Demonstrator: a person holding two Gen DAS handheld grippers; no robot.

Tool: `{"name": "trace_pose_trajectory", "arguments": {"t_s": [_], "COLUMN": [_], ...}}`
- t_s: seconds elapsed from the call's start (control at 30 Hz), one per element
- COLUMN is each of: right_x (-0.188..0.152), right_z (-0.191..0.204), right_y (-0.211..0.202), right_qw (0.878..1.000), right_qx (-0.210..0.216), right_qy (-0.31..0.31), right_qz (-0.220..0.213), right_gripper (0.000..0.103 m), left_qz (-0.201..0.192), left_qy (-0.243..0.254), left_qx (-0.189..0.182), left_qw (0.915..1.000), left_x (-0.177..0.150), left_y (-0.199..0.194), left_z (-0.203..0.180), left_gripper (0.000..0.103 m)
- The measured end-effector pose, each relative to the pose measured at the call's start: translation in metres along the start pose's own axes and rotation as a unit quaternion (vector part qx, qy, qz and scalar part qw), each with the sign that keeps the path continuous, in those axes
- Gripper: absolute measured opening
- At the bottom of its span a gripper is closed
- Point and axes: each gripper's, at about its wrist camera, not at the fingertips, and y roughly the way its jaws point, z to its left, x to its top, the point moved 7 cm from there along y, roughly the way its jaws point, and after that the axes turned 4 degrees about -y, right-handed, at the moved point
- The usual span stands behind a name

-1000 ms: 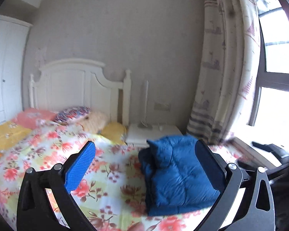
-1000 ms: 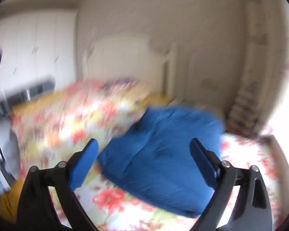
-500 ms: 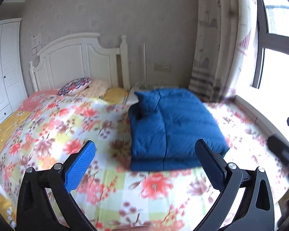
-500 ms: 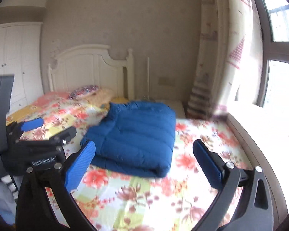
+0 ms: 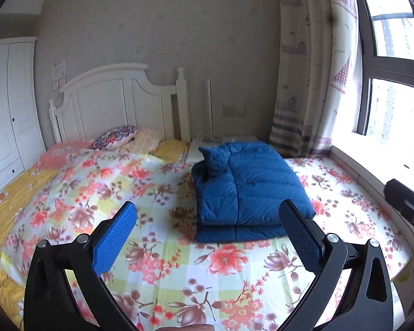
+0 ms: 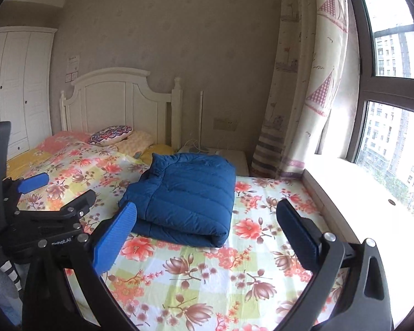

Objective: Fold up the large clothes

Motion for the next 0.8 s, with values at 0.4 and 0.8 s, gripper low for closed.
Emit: {"name": "trace_pose_trajectory", "arguments": {"t_s": [0.4,0.8], "right_x": [0.015,0.015], "right_z": [-0.002,-0.008], "right_y": [0.01,0.005], "right_qw": [1.0,1.0], "right_qx": [-0.004,-0.015], "right_qy": [0.0,0.006], "right_qz": [0.007,-0.001], "right_gripper": [0.101,0.101], "left_qz": [-0.015,-0.016], "left_qy": [0.001,0.008], "left_qx": [0.001,-0.001], "left_qw": [0.9999,0.9998], "left_x": [0.022,0.02], "left_y": [-0.007,-0.011], "left_z": [0.001,-0.005], "left_gripper": [0.099,0.099]}}
